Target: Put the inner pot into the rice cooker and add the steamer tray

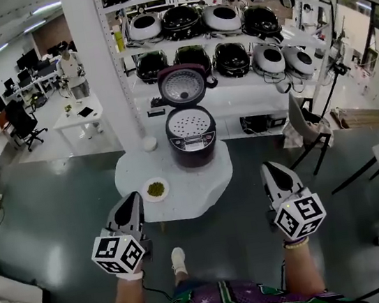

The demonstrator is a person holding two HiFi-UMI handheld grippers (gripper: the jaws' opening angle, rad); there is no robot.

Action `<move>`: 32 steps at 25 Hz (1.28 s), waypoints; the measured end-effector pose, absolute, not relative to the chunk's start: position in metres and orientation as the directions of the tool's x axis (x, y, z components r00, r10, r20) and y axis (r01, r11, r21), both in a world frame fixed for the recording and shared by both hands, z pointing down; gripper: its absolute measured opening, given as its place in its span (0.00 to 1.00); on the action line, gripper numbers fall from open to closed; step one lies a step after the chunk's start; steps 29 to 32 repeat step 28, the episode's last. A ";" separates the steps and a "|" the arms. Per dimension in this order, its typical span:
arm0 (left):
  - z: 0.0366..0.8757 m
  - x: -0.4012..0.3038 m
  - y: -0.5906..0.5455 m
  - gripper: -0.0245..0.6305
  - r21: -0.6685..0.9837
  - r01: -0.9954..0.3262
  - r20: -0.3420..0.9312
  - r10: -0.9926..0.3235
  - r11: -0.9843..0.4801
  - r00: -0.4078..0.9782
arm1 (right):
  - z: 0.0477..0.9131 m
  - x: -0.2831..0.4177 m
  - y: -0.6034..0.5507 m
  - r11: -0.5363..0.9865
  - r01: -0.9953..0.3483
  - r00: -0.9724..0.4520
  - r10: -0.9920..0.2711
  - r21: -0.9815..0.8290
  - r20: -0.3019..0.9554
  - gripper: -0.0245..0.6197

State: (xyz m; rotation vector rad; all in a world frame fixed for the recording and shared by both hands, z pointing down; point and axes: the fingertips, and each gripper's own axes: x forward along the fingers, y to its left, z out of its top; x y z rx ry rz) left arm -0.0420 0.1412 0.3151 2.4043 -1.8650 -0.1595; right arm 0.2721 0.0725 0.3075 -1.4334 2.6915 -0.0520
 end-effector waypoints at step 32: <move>0.312 -0.055 0.181 0.07 0.116 -0.979 -0.012 -0.986 -0.168 0.168 | 0.308 0.267 0.104 0.548 -0.835 -0.549 -0.836 -0.052 -0.010 0.04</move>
